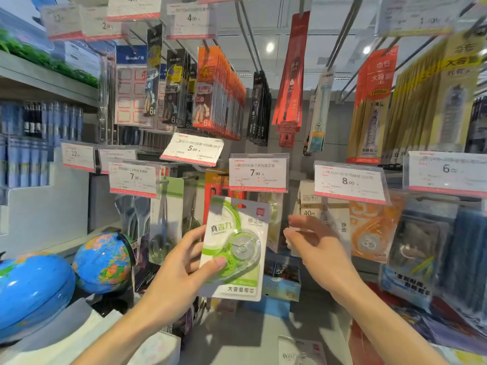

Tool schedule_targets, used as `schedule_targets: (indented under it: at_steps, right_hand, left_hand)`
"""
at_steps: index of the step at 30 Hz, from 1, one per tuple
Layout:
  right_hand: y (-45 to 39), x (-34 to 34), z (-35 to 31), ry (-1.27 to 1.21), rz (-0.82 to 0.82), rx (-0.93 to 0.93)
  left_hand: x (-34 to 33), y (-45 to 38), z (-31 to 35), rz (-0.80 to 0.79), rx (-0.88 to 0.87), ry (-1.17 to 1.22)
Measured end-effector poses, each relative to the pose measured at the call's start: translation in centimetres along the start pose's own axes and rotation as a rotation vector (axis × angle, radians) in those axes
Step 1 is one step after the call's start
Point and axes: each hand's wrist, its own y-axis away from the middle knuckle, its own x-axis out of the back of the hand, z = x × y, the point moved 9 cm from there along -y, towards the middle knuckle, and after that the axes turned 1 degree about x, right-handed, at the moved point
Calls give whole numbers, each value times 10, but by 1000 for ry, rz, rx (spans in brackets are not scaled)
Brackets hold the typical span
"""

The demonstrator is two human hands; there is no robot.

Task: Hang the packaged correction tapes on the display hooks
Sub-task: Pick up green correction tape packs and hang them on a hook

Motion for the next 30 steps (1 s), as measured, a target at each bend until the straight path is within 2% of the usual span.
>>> schedule_targets:
  at_steps: [2,6,10,14,18,22,30]
  right_hand:
    - [13,-2,0,-60,-29,-24]
    - [34,-26,0,-229,-220,-108]
    - [38,-26,9,-304,-225,-146]
    - [39,-20,14,-371,-197,-156]
    - [39,3,5,-402,-107,-66]
    - [41,23,-2,-408,-44,-19]
    - [42,29,-9,-308,-13,36]
  left_hand:
    - [-11,0,1,-30,-1,22]
    - [-34,0,3,-82,-9,33]
    - [-45,0,2,-117,-11,24]
    - [-46,-2,4,-144,-26,-116]
    - [-29,-19,29,-31,-67,-249]
    - [-16,-42,63,94,-118,-208]
    - [-6,-39,108,167,-262,-96]
